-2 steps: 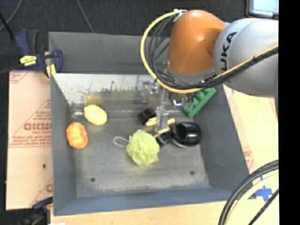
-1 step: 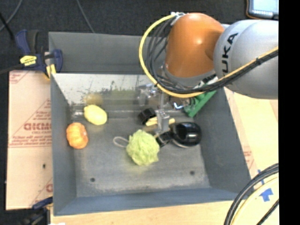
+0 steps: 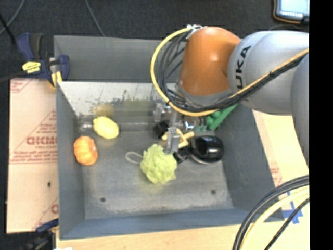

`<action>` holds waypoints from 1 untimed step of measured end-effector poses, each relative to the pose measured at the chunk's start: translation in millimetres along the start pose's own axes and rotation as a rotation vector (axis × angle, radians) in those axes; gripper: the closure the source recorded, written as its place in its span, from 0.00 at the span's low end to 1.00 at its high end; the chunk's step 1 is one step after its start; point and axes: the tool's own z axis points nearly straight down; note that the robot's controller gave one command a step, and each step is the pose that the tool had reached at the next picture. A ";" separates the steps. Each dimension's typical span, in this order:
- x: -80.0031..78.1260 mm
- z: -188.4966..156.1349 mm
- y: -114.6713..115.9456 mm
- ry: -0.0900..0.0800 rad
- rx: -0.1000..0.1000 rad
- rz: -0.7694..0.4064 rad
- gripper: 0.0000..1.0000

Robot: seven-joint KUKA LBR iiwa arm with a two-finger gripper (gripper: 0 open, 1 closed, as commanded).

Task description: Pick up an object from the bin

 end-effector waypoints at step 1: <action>6.2 32.6 -4.2 0.006 0.002 -0.111 0.00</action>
Offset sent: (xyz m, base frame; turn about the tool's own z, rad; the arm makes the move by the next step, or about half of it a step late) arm -0.0172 -0.0129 -0.0486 -0.3051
